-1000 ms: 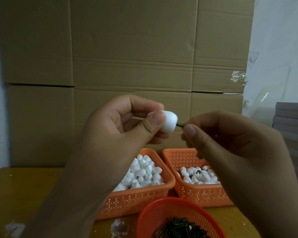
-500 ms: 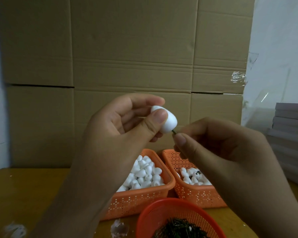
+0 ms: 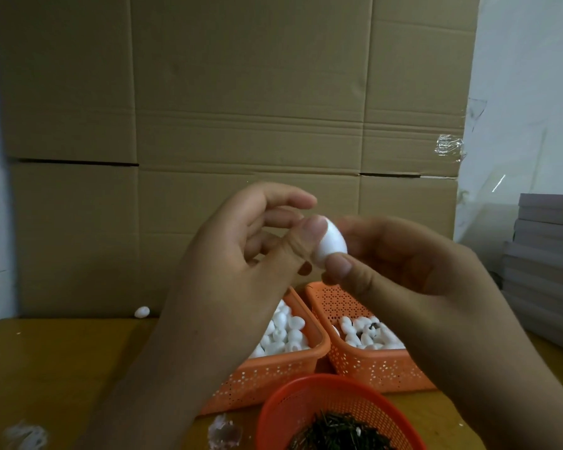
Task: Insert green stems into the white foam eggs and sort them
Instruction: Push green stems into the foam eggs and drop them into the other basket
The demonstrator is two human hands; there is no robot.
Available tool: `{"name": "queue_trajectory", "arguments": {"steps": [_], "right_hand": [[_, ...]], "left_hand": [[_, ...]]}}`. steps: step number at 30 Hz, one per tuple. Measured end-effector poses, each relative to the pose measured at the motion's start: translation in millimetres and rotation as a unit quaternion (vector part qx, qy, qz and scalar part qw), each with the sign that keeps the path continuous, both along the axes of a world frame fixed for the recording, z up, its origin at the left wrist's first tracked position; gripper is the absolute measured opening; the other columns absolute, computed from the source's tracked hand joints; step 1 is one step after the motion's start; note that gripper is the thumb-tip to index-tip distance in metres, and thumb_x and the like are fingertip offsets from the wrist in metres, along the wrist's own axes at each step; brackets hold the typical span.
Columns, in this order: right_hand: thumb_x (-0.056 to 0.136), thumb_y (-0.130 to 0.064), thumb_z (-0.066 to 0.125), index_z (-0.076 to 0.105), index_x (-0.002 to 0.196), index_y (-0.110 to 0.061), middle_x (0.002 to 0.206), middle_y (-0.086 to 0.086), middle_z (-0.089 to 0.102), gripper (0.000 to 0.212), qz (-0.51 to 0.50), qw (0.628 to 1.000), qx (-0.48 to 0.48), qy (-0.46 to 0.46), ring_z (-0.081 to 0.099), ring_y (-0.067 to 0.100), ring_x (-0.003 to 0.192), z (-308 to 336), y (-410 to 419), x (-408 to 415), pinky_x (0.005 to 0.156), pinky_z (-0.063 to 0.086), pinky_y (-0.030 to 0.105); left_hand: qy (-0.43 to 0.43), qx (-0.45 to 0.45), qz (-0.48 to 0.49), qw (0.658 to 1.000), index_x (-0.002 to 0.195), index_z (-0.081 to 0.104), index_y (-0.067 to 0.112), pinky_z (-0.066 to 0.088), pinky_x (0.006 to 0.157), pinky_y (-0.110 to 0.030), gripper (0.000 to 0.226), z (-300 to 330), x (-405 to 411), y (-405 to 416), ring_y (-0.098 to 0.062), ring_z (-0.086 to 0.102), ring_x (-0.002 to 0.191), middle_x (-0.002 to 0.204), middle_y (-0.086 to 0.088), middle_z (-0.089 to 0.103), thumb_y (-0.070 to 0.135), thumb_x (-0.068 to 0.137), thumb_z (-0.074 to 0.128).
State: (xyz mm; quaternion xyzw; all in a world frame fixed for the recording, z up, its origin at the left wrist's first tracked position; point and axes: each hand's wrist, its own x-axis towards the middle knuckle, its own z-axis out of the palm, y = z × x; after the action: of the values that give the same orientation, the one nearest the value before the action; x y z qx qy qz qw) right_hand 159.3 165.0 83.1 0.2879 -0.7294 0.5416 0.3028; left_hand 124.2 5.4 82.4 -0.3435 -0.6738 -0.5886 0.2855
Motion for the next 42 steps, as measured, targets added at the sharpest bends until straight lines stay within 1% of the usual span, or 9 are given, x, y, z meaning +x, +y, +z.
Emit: {"name": "queue_trajectory", "arguments": {"steps": [5, 10, 14, 24, 27, 32, 35, 39, 42], "right_hand": [[0.074, -0.029, 0.065, 0.064, 0.116, -0.034, 0.094, -0.004, 0.075, 0.043, 0.015, 0.992, -0.126, -0.019, 0.071, 0.006, 0.09, 0, 3, -4, 0.075, 0.054, 0.013], [0.073, -0.026, 0.071, 0.072, 0.108, -0.02, 0.098, -0.002, 0.076, 0.036, 0.085, 0.983, -0.144, -0.075, 0.07, 0.008, 0.096, -1, 2, -4, 0.077, 0.051, 0.009], [0.074, -0.028, 0.078, 0.076, 0.096, -0.026, 0.09, -0.006, 0.076, 0.022, 0.066, 0.985, -0.148, -0.063, 0.071, 0.003, 0.086, -1, 0, -2, 0.066, 0.048, 0.005], [0.065, -0.045, 0.068, 0.073, 0.087, -0.032, 0.086, -0.018, 0.074, 0.026, -0.059, 0.997, -0.046, -0.001, 0.069, -0.001, 0.088, 1, 6, 1, 0.078, 0.052, 0.021], [0.066, -0.046, 0.067, 0.071, 0.086, -0.036, 0.085, -0.021, 0.073, 0.023, -0.085, 0.996, -0.031, 0.019, 0.068, -0.003, 0.088, 1, 5, 1, 0.076, 0.052, 0.02], [0.065, -0.048, 0.076, 0.073, 0.089, -0.037, 0.085, -0.02, 0.074, 0.026, -0.065, 0.998, 0.002, 0.024, 0.069, -0.001, 0.086, 5, 13, 4, 0.079, 0.049, 0.008], [0.066, -0.045, 0.068, 0.073, 0.088, -0.033, 0.086, -0.018, 0.074, 0.026, -0.069, 0.997, 0.005, 0.028, 0.069, 0.001, 0.087, 5, 18, 1, 0.083, 0.052, 0.015], [0.065, -0.045, 0.074, 0.074, 0.094, -0.035, 0.09, -0.012, 0.075, 0.031, -0.039, 0.999, 0.018, -0.003, 0.071, 0.006, 0.089, 6, 23, 0, 0.077, 0.058, 0.028], [0.067, -0.043, 0.076, 0.072, 0.098, -0.034, 0.092, -0.01, 0.075, 0.032, -0.03, 0.999, 0.009, -0.001, 0.07, 0.006, 0.091, 5, 25, -5, 0.076, 0.057, 0.022]], "left_hand": [[-0.045, -0.081, -0.005, 0.996, 0.088, 0.065, 0.036, 0.048, 0.058, -0.015, 0.018, -4, -3, 1, -0.004, 0.067, 0.067, 0.086, 0.013, 0.072, 0.049, 0.082, 0.054], [-0.063, -0.098, -0.071, 0.991, 0.086, 0.069, 0.029, 0.046, 0.051, -0.013, 0.018, -2, 3, 8, -0.004, 0.064, 0.056, 0.074, 0.01, 0.071, 0.043, 0.087, 0.06], [-0.066, -0.08, -0.064, 0.993, 0.077, 0.07, 0.023, 0.044, 0.051, -0.012, 0.017, -2, 2, 6, -0.005, 0.061, 0.051, 0.067, 0.004, 0.07, 0.028, 0.091, 0.063], [-0.041, -0.099, 0.011, 0.994, 0.07, 0.068, 0.028, 0.048, 0.053, -0.011, 0.016, -5, 5, 10, -0.004, 0.065, 0.053, 0.06, 0.009, 0.068, 0.026, 0.085, 0.063], [-0.015, -0.118, 0.033, 0.992, 0.069, 0.067, 0.029, 0.048, 0.055, -0.012, 0.018, -5, 6, 10, -0.004, 0.066, 0.055, 0.061, 0.011, 0.068, 0.028, 0.086, 0.063], [0.003, -0.13, 0.039, 0.991, 0.074, 0.069, 0.03, 0.047, 0.055, -0.008, 0.013, -5, 7, 8, -0.002, 0.067, 0.056, 0.061, 0.015, 0.068, 0.029, 0.088, 0.069], [0.023, -0.144, 0.061, 0.987, 0.078, 0.067, 0.032, 0.048, 0.06, -0.01, 0.013, -6, 8, 9, 0.0, 0.066, 0.056, 0.063, 0.017, 0.068, 0.038, 0.088, 0.064], [0.009, -0.143, 0.054, 0.988, 0.079, 0.066, 0.031, 0.049, 0.057, -0.013, 0.011, -7, 7, 10, -0.001, 0.066, 0.055, 0.064, 0.015, 0.069, 0.037, 0.088, 0.065], [0.021, -0.159, 0.052, 0.986, 0.077, 0.067, 0.029, 0.05, 0.06, -0.019, 0.014, -7, 4, 10, -0.003, 0.067, 0.059, 0.067, 0.015, 0.069, 0.038, 0.086, 0.062]]}}
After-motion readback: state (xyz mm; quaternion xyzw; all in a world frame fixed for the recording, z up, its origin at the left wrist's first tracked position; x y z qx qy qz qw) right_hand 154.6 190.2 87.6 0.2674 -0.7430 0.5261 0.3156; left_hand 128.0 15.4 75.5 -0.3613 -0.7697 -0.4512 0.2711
